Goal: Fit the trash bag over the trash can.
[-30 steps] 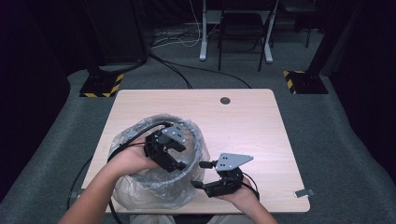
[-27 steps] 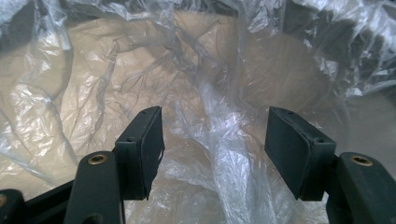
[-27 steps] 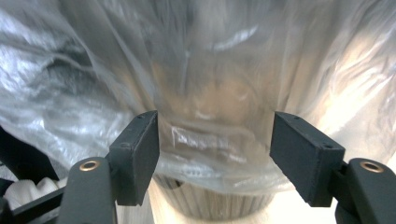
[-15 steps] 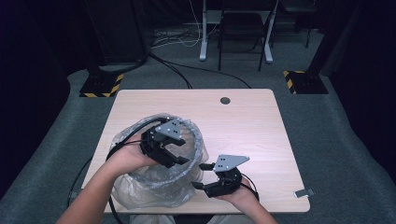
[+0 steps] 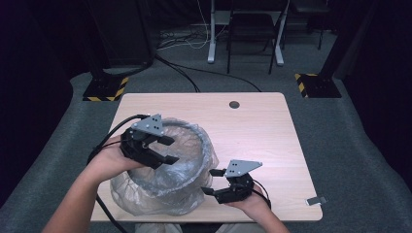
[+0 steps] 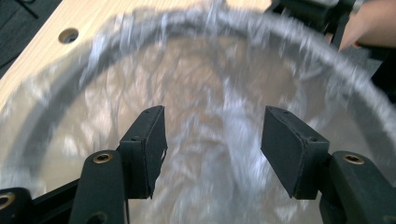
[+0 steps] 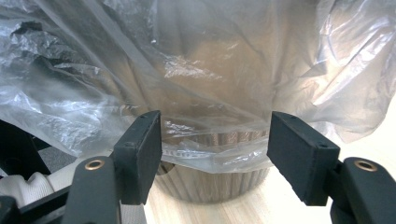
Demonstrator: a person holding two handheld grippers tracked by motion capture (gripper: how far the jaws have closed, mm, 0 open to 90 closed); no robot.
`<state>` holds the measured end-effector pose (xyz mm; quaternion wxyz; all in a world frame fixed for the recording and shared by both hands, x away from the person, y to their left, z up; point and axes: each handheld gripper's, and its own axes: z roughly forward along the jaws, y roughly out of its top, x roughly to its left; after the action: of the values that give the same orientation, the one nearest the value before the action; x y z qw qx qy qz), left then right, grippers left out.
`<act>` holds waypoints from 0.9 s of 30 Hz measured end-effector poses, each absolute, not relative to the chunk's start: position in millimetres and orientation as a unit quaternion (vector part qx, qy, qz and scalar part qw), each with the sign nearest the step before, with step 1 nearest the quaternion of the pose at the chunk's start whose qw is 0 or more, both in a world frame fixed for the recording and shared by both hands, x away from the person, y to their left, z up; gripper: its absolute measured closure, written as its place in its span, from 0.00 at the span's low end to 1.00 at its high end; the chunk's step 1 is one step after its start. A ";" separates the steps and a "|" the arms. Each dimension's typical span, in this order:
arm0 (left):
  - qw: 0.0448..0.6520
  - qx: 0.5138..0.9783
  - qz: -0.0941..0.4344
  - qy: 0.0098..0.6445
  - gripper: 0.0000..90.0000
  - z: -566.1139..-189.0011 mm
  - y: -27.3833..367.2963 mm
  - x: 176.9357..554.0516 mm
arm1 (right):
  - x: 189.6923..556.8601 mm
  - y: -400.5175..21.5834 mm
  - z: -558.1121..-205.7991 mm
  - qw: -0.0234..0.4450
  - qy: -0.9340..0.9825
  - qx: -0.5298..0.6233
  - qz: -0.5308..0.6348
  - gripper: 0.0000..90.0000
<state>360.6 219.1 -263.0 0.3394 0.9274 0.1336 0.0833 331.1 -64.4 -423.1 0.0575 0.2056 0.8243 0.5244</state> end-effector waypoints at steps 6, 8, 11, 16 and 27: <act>0.342 0.927 0.075 0.136 0.43 -273.9 235.8 352.8 | 331.3 -65.1 -423.1 0.058 0.824 0.207 0.524 0.38; 0.341 0.927 0.073 0.138 0.43 -277.8 240.2 350.6 | 331.4 -65.0 -423.2 0.058 0.824 0.207 0.524 0.38; 0.345 0.924 0.068 0.150 0.43 -283.7 247.2 350.1 | 331.4 -64.4 -423.7 0.057 0.824 0.207 0.524 0.38; 0.337 0.926 0.070 0.153 0.42 -286.0 248.6 351.4 | 332.2 -63.1 -425.7 0.055 0.825 0.208 0.523 0.38; 0.302 0.937 0.059 0.166 0.39 -286.7 247.3 357.2 | 332.6 -63.3 -425.7 0.054 0.823 0.210 0.525 0.38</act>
<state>357.2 247.3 -286.7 0.3021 0.9368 0.1661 0.0593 332.6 -63.3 -425.7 0.0545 0.2096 0.8234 0.5245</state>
